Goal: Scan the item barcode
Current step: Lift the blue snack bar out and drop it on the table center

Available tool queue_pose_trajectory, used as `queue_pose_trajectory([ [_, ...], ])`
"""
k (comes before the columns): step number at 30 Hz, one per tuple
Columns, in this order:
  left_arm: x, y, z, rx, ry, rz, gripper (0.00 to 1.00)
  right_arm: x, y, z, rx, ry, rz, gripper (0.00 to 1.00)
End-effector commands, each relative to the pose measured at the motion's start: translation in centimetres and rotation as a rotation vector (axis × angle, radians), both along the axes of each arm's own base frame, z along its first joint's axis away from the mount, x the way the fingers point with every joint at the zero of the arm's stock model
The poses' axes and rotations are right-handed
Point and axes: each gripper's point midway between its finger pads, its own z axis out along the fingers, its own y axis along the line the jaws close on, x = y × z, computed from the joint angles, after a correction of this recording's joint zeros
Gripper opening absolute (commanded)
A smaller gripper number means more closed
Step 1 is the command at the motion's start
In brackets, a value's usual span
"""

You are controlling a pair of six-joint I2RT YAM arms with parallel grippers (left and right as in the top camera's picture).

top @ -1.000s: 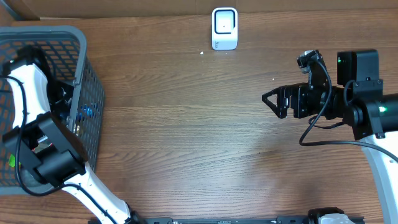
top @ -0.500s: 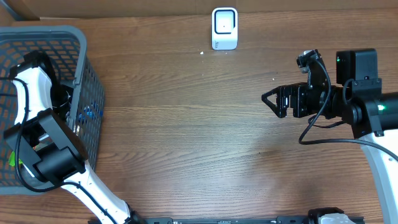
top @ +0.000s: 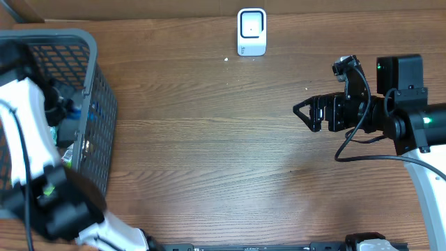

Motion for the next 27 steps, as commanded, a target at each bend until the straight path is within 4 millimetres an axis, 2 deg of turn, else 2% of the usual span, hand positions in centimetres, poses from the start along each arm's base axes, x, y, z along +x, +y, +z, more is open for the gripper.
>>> queue_pose_trajectory([
  [1, -1.0, -1.6, 9.1, 0.140, -0.209, -0.074, 0.04, 0.2, 0.3, 0.8, 0.011, -0.022, 0.009, 1.00],
  [4, -1.7, -4.2, 14.2, 0.229, -0.337, -0.160, 0.04, 0.2, 0.3, 0.8, 0.011, -0.022, 0.009, 1.00],
  [8, -2.0, -10.0, 20.1, 0.367, -0.488, -0.402, 0.04, 0.2, 0.3, 0.8, 0.011, -0.021, 0.009, 1.00],
  [11, -2.0, -14.7, 22.5, 0.442, -0.556, -0.582, 0.04, 0.1, 0.3, 0.7, 0.011, -0.017, 0.009, 1.00],
  [13, -1.8, -17.7, 22.8, 0.461, -0.570, -0.700, 0.04, 0.1, 0.3, 0.7, 0.011, -0.015, 0.009, 1.00],
  [15, -1.5, -20.2, 22.2, 0.458, -0.556, -0.810, 0.04, 0.1, 0.3, 0.7, 0.010, -0.014, 0.009, 1.00],
  [18, -1.1, -24.2, 19.4, 0.400, -0.476, -0.965, 0.04, 0.1, 0.3, 0.7, 0.010, -0.014, 0.009, 1.00],
  [23, -0.8, -30.9, 11.5, 0.179, -0.249, -1.189, 0.04, 0.1, 0.3, 0.7, 0.010, -0.014, 0.009, 1.00],
  [27, -0.4, -34.8, 4.1, 0.039, -0.010, -1.165, 0.04, 0.1, 0.3, 0.7, 0.010, -0.014, 0.009, 1.00],
])
